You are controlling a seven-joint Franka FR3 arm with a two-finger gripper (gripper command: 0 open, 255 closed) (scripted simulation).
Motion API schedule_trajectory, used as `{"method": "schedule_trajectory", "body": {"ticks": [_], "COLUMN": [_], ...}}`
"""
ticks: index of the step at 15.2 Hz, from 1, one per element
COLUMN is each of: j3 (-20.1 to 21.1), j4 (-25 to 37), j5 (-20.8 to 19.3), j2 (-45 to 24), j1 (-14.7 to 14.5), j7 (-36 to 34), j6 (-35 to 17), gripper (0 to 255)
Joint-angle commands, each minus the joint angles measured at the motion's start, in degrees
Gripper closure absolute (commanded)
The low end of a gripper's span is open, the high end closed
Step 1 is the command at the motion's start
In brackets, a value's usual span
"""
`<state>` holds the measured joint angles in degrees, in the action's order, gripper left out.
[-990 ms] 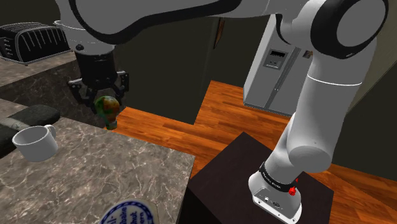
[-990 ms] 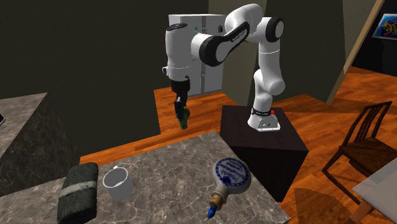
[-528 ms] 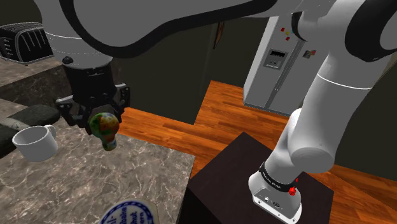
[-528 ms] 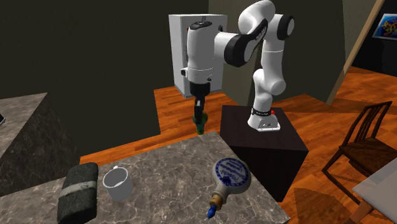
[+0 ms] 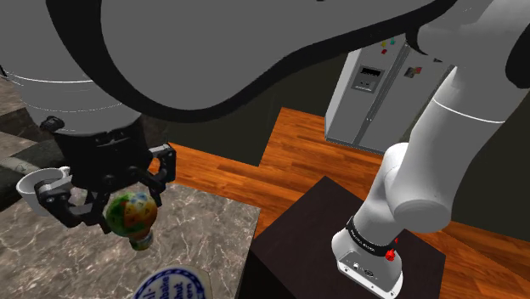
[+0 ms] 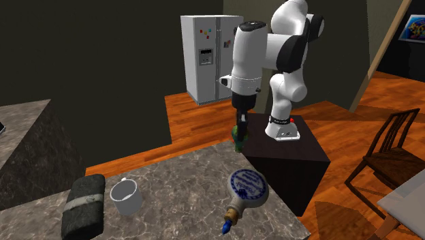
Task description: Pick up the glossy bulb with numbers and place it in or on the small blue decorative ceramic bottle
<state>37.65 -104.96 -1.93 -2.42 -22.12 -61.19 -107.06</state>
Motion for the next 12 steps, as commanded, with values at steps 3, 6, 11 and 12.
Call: {"method": "schedule_trajectory", "body": {"ticks": [3,6,11,12], "j3": [1.77,1.79,1.80,1.80], "j4": [-0.35,-2.30,-5.28,-5.83], "j5": [0.02,-0.26,-0.98,-1.16], "j2": [0.15,-0.24,-1.19,-1.42], "j1": [-1.98,-2.02,-2.15,-2.18], "j7": [-3.86,-4.07,-4.59,-4.72], "j6": [-0.16,-2.40,-6.10,-6.83], "gripper": [255,255,255,255]}}
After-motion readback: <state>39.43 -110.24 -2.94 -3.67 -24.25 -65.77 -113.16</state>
